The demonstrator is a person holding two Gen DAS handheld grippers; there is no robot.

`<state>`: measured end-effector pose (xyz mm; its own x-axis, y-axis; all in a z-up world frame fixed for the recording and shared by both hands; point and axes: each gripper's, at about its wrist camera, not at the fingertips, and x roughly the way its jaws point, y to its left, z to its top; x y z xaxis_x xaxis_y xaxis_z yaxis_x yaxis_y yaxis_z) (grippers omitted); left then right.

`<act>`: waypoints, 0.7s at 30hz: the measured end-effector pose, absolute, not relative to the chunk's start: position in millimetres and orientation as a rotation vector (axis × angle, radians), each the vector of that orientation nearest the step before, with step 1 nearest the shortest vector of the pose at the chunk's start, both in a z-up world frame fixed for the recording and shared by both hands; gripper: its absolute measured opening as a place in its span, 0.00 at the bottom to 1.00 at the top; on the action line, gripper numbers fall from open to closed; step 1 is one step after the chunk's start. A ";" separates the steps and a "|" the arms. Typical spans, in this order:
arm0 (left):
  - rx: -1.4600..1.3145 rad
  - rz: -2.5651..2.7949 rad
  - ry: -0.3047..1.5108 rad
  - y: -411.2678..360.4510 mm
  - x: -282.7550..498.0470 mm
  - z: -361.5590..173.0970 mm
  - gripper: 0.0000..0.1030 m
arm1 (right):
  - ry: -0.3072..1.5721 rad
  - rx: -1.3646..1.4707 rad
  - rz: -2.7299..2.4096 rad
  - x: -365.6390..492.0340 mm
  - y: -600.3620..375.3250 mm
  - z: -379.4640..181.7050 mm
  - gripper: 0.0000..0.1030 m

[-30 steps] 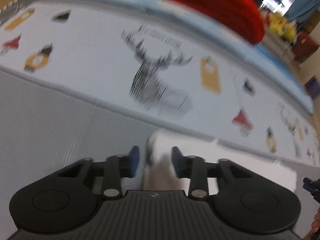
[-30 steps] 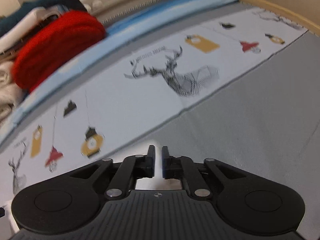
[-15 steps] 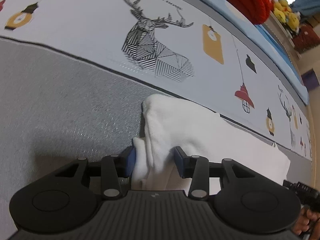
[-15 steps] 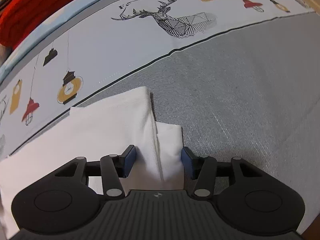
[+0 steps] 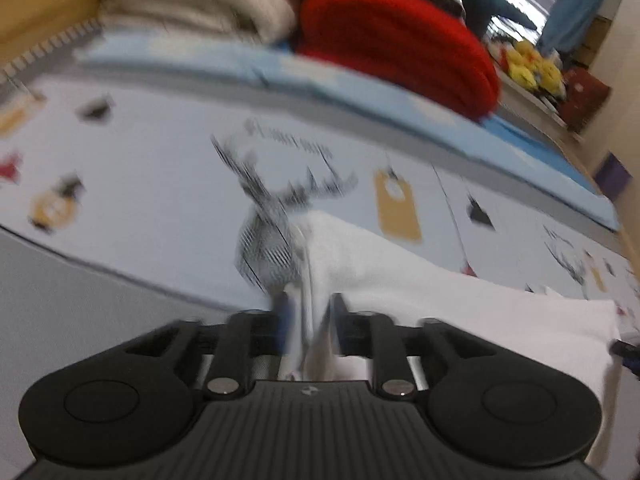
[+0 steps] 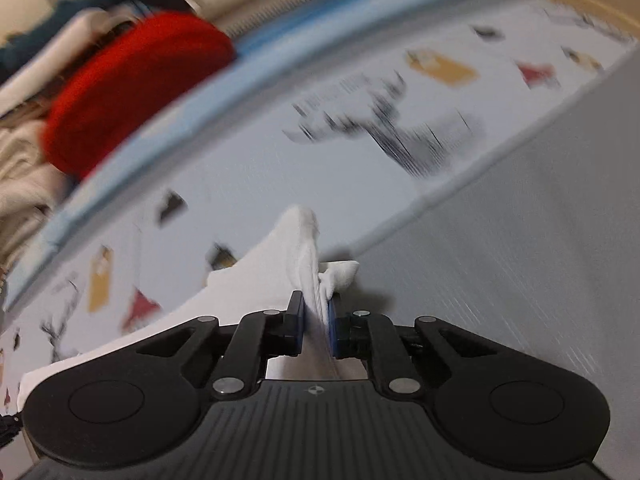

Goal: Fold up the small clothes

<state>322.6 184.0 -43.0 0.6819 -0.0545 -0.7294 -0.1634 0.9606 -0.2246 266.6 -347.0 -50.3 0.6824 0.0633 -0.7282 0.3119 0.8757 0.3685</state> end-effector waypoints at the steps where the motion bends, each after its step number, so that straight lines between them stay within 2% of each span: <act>1: -0.296 0.044 0.804 185.2 319.6 -38.9 0.63 | 0.801 0.479 -0.155 268.8 -343.0 -48.2 0.26; 2: -0.311 0.020 0.805 185.0 318.2 -37.0 0.66 | 0.789 0.451 -0.173 270.0 -339.2 -46.0 0.34; 3: -0.310 0.008 0.829 184.6 317.2 -37.6 0.66 | 0.789 0.422 -0.182 271.2 -336.1 -45.4 0.51; 10: -0.425 -0.003 1.171 201.8 294.9 -78.0 0.65 | 1.065 0.392 -0.142 253.8 -341.6 -75.2 0.52; 12: -0.407 0.008 1.219 206.0 283.4 -84.0 0.65 | 1.151 0.379 -0.134 239.6 -341.9 -85.4 0.52; 17: -0.417 -0.032 1.265 207.4 256.7 -88.4 0.62 | 1.180 0.385 -0.120 207.6 -346.6 -84.6 0.53; 19: -0.391 -0.045 1.276 204.4 249.7 -89.3 0.54 | 1.211 0.370 -0.137 198.2 -346.9 -86.9 0.53; 21: -0.322 -0.033 1.297 199.5 244.9 -94.3 0.21 | 1.233 0.373 -0.137 190.9 -348.2 -88.1 0.53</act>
<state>244.9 199.5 -94.3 0.2765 -0.2038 -0.9392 -0.1551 0.9550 -0.2529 190.9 -348.2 -88.1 0.3324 0.0981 -0.9380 0.3011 0.9315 0.2041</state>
